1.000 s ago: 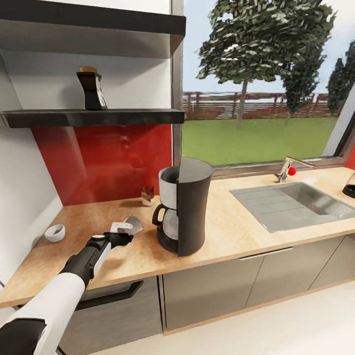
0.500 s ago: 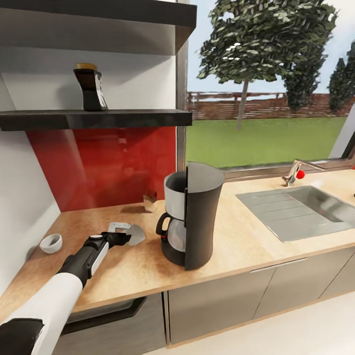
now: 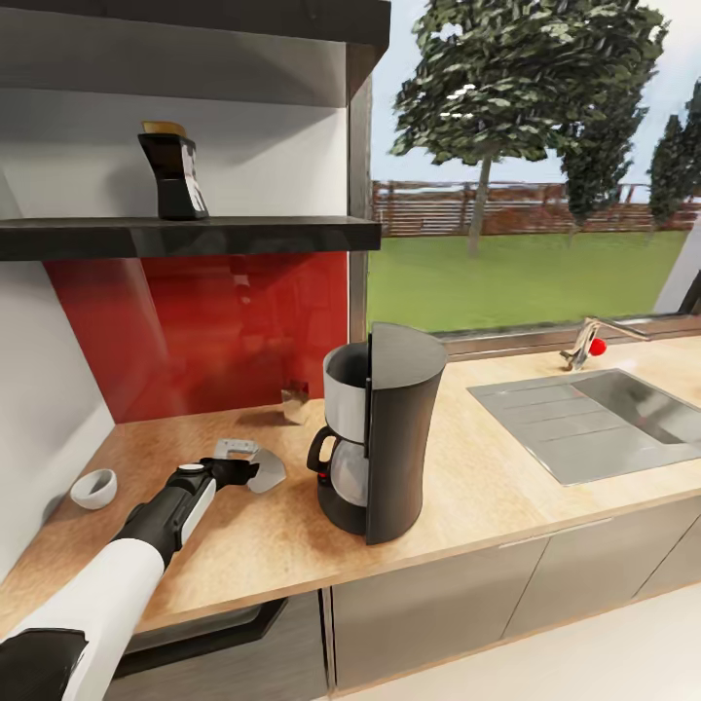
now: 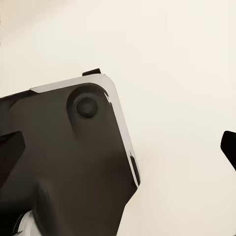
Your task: Set up a coffee station on the kitchen countertop: keep the coffee maker on the countertop, move the bottle of coffee from the kitchen shelf to the counter next to the coffee maker, place a paper coffee filter on top of the coffee maker, put the saucer next to the coffee maker with the coffee cup on the saucer, and place the electric kettle next to the coffee maker.
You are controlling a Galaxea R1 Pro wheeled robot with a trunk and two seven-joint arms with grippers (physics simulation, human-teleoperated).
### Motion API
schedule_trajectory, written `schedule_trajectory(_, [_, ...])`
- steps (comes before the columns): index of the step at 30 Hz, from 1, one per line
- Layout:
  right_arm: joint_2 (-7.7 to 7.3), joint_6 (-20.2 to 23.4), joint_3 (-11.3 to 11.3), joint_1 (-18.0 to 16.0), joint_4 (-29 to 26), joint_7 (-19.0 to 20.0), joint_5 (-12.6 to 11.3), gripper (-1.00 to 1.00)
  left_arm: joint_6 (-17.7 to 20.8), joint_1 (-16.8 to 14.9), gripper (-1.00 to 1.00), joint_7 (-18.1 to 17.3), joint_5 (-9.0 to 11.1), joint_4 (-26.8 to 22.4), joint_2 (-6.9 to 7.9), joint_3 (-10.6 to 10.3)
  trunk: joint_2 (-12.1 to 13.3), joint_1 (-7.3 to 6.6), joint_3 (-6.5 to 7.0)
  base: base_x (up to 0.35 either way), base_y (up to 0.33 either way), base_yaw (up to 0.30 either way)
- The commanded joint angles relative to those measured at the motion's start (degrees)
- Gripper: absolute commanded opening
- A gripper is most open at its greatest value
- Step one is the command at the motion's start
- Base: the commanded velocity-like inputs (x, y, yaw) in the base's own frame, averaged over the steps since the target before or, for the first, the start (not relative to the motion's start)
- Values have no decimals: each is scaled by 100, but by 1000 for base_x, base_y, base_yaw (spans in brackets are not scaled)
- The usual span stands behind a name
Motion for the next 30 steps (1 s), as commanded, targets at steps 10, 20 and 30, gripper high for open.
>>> schedule_trajectory(10, [1, -21, -8, -5, 3, 4, -42, 100, 30, -4, 100, 4, 20, 1, 3, -23, -13, 4, -13, 140, 0, 0])
schedule_trajectory(20, [1, -20, -8, -5, 3, 16, -42, 100, -7, 164, 100, 5, 18, 7, -44, -9, -13, 4, -13, 43, 0, 0])
schedule_trajectory(30, [1, -19, -8, -5, 3, 8, -42, 100, -14, 204, 100, 9, 17, 5, -48, -6, -13, 4, -13, 0, 0, 0])
